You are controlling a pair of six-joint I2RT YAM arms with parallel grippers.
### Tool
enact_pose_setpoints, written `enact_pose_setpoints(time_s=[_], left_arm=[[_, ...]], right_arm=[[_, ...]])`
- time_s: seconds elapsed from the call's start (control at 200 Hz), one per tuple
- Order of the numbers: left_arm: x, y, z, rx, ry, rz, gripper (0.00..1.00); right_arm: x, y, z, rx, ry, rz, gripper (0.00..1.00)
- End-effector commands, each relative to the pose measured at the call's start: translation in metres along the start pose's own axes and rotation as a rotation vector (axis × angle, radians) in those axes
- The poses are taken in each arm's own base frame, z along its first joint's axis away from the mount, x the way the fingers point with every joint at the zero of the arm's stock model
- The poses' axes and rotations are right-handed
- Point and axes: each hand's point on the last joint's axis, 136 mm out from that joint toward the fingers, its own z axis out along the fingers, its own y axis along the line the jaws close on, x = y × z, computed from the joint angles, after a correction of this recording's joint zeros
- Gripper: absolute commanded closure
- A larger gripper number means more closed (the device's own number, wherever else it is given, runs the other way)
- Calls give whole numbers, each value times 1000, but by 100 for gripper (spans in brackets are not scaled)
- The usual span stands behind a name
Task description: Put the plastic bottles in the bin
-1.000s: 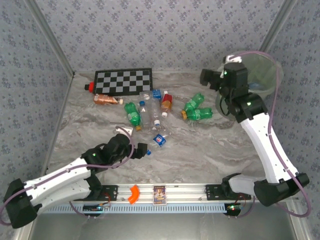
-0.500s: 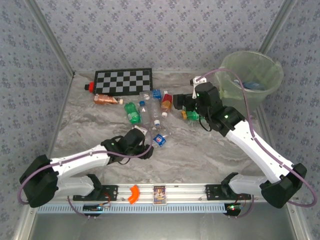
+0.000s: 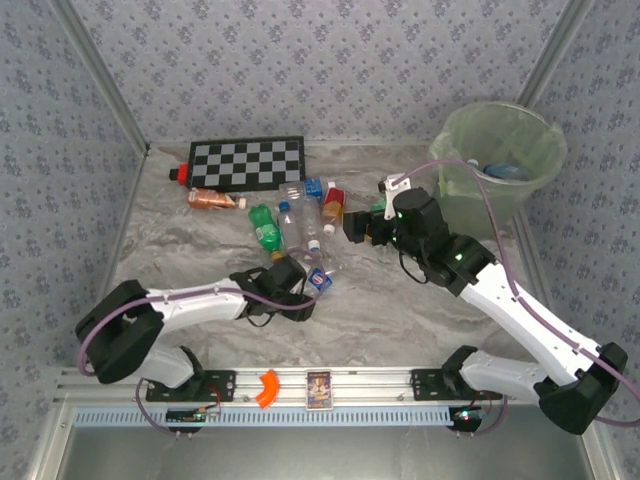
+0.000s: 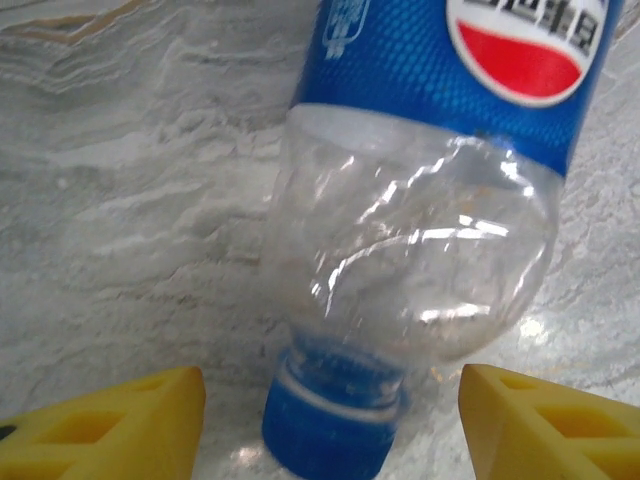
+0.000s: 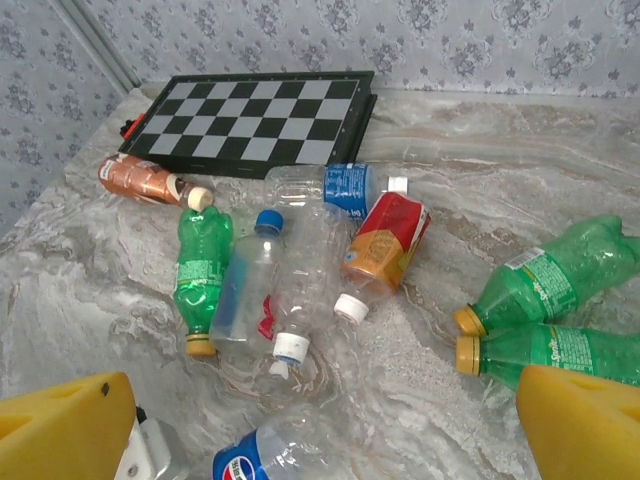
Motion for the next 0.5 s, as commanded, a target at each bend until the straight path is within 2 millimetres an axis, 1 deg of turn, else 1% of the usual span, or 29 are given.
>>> enact_pose_setpoints(time_s=[0.0, 0.02, 0.06, 0.11, 0.165, 0.22, 0.25, 0.28, 0.355, 0.395, 0.495], left_arm=[[-12, -12, 4, 39, -17, 21, 39], [-11, -13, 6, 44, -12, 23, 43], [-11, -15, 8, 50, -3, 23, 48], [-8, -16, 12, 57, 11, 20, 50], [-7, -17, 14, 63, 22, 19, 56], [-6, -18, 14, 66, 25, 16, 57], [-6, -18, 13, 66, 23, 16, 63], [-7, -17, 12, 65, 18, 15, 68], [-11, -17, 4, 67, -11, 8, 71], [-15, -17, -2, 69, -34, 5, 75], [-24, -17, -18, 78, -96, -11, 75]], right_arm=[[-3, 1, -8, -13, -24, 15, 0], [-3, 1, -8, -13, -24, 16, 0], [-1, 0, -9, -9, -25, 16, 0], [-2, -3, -10, 2, -33, 22, 0], [-1, -4, -10, 9, -36, 24, 0], [-2, -4, -11, 8, -39, 28, 0], [-2, -4, -12, 6, -40, 29, 0], [-2, -3, -11, 2, -39, 32, 0], [0, -2, -11, -8, -35, 37, 0], [1, -1, -10, -14, -33, 40, 0], [-3, 7, -11, -63, -54, 45, 1]])
